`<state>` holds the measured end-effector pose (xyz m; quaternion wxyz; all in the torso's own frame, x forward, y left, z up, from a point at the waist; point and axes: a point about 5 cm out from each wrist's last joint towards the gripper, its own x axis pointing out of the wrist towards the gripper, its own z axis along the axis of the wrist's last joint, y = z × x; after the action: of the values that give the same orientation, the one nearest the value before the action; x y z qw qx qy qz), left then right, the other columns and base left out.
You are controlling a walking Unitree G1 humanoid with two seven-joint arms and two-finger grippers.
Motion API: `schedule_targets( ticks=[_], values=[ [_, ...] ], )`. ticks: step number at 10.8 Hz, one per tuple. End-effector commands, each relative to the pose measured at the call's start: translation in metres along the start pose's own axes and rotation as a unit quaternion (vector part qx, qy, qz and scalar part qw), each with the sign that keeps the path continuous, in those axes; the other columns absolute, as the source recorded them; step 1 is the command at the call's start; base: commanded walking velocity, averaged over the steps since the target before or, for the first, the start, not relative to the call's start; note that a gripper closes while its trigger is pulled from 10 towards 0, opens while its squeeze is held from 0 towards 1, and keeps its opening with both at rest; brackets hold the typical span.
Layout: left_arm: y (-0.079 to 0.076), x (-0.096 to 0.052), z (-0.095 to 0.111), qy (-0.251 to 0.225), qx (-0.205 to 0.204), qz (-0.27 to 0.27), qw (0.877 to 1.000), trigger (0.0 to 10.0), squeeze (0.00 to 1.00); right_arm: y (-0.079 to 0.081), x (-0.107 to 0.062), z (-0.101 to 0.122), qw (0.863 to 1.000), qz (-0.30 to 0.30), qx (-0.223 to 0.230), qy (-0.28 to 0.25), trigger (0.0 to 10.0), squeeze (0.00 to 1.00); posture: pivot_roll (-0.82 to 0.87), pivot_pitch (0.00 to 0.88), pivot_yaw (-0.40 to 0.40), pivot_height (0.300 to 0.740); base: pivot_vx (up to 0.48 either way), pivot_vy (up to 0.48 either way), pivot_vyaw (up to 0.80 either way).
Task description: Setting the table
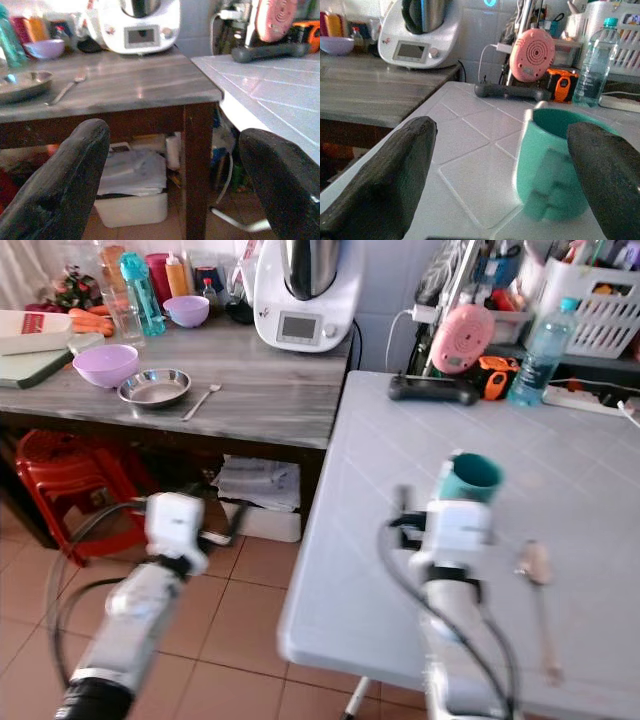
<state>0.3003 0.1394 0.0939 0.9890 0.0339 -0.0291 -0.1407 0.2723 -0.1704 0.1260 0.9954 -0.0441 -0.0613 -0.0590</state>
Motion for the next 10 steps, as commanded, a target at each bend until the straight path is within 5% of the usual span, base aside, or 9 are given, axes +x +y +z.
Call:
schedule_targets(
  ticks=[1,7,10],
  values=[
    [-0.008,0.004,0.003,-0.004,-0.001,-0.017,1.000,10.0,0.00,-0.007,0.001,0.002,1.000,-0.010,-0.006,-0.004,10.0,0.00,-0.03,0.000,0.008,0.740,0.000,-0.345,0.00],
    [-0.006,0.000,0.000,0.000,0.000,-0.027,1.000,10.0,0.00,-0.003,-0.003,-0.001,1.000,-0.008,0.000,0.005,10.0,0.00,-0.03,0.004,0.012,0.740,0.000,-0.227,0.00],
    [0.000,-0.012,-0.005,0.012,-0.004,-0.101,0.995,10.0,0.00,0.011,-0.014,-0.012,0.998,0.031,0.016,0.046,10.0,0.00,-0.03,0.004,0.009,0.740,0.000,0.000,0.00]
  ],
)
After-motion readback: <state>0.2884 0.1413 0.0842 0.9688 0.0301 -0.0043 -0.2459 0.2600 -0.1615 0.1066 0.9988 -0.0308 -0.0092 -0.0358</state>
